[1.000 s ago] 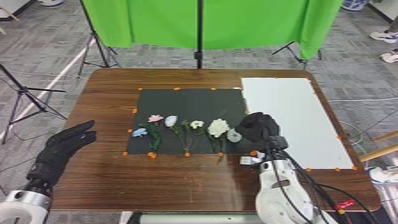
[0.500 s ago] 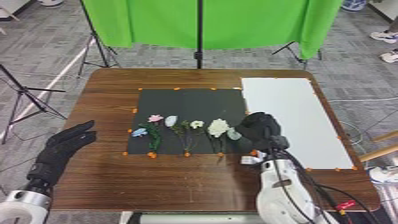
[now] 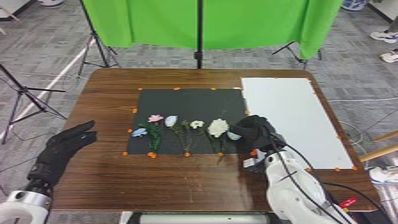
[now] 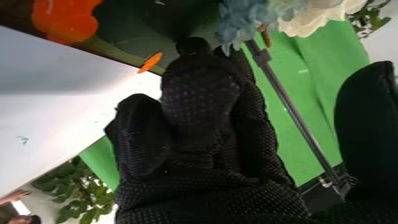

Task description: Arrange flowers

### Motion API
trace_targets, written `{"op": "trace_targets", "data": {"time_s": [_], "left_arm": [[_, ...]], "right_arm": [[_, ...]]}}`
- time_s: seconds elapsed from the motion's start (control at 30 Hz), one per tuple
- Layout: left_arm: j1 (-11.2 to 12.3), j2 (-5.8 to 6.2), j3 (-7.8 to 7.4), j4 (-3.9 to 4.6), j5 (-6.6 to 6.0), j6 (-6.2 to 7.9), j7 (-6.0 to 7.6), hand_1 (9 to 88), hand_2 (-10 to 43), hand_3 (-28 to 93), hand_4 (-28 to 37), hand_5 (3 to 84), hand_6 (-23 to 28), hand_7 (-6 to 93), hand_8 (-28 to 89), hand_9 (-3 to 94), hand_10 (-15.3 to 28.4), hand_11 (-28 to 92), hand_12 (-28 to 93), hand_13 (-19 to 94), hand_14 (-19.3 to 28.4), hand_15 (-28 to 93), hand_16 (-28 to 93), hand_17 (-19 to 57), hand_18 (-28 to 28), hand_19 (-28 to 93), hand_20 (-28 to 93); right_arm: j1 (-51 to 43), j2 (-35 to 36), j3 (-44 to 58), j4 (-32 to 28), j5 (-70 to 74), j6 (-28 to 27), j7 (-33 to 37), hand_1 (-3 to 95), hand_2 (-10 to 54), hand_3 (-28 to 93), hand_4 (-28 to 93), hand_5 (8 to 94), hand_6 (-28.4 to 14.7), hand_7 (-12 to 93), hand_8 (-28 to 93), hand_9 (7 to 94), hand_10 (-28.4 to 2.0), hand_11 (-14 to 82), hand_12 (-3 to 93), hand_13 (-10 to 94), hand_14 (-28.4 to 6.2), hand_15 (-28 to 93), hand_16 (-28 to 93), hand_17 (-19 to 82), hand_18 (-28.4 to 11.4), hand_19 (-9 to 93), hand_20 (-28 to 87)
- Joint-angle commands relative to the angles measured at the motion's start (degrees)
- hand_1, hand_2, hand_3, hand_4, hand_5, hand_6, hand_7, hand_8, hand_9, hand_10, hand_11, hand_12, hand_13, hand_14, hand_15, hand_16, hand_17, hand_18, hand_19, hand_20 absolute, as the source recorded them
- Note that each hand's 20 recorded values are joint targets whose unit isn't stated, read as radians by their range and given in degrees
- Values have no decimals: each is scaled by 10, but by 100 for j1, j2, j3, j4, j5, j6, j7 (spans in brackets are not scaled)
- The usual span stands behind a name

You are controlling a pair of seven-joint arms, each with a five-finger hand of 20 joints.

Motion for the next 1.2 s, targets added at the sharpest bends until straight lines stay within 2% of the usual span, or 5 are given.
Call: {"op": "trace_targets", "data": {"time_s": [0.03,0.47,0.67,0.93,1.2], "left_arm": [[91,-71,-14,4,29,-22,-18,314,26,655,-104,431,31,85,-59,416,137,157,114,327,186,132,29,39,150,107,183],[68,-23,54,-43,13,59,112,314,26,656,-103,431,31,85,-59,415,136,156,114,328,186,133,29,39,150,108,183],[25,106,279,-135,-126,574,711,302,51,638,-126,446,40,85,-59,439,144,164,112,354,190,136,20,69,135,98,177],[-204,212,928,-116,-480,1402,1664,263,80,648,-212,463,50,81,-64,465,150,166,92,351,161,96,-13,111,105,61,181],[-505,356,1155,-41,-575,1303,1874,223,104,666,-279,461,53,77,-63,465,150,162,87,338,151,89,-20,120,89,32,185]], "right_arm": [[-160,-17,39,-173,21,440,-95,207,15,627,-124,607,-46,121,-75,660,-168,89,153,831,-77,611,325,529,-189,932,496],[-606,103,661,-603,2444,1945,-2236,223,13,649,-123,640,-36,151,-79,702,-155,115,167,790,-91,553,309,477,-190,889,483],[-1169,-102,1928,-809,6408,118,-3697,153,21,732,-163,552,-15,153,-95,565,-151,76,155,506,-151,170,282,222,-168,350,394],[-1479,-626,2154,-575,6796,-729,-4095,32,45,776,-194,358,5,100,-94,378,-132,32,110,254,-115,34,160,127,-141,80,262],[-1815,-986,2284,-599,6610,-680,-4227,-3,53,771,-208,333,4,95,-96,359,-123,29,95,217,-96,18,113,100,-126,59,226]]}}
